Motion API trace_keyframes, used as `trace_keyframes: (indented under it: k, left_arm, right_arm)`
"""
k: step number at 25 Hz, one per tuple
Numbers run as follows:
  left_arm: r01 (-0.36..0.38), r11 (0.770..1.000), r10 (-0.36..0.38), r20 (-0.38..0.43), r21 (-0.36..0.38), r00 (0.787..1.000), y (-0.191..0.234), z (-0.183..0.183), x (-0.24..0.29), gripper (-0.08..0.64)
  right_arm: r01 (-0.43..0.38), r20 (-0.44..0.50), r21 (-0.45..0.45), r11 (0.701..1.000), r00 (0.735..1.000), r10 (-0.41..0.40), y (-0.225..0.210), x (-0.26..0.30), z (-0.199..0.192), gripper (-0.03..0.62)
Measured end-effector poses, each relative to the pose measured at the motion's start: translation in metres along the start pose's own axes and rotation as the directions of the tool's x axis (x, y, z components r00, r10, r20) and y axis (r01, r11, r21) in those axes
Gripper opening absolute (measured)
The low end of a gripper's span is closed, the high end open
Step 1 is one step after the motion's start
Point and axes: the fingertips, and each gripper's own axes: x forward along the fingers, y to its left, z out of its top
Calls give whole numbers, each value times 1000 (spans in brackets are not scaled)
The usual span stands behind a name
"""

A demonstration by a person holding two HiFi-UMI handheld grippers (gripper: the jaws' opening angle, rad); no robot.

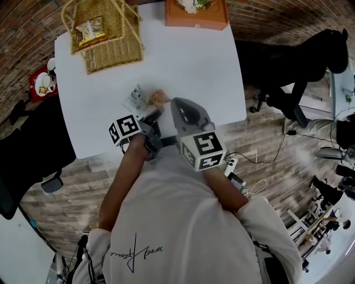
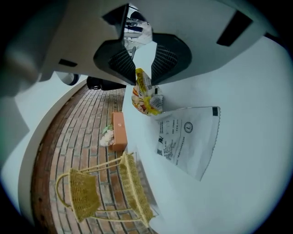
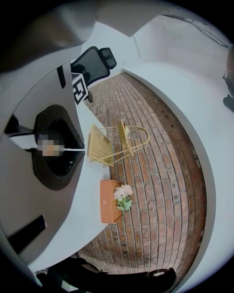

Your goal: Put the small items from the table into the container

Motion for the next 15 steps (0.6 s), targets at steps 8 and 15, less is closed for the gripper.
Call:
trace_keyframes:
  k: [8,15]
  left_arm:
    - [68,997,-69,10,46,998,-15,1,-5,17]
    - [82,982,-86,18,169,996,-35,2,-12,14]
  right_arm:
    - [-1,12,7,1000,1000,0,-1,-1,2,21]
    - [-9,29,5,1000,1000,9,0,-1,7,21]
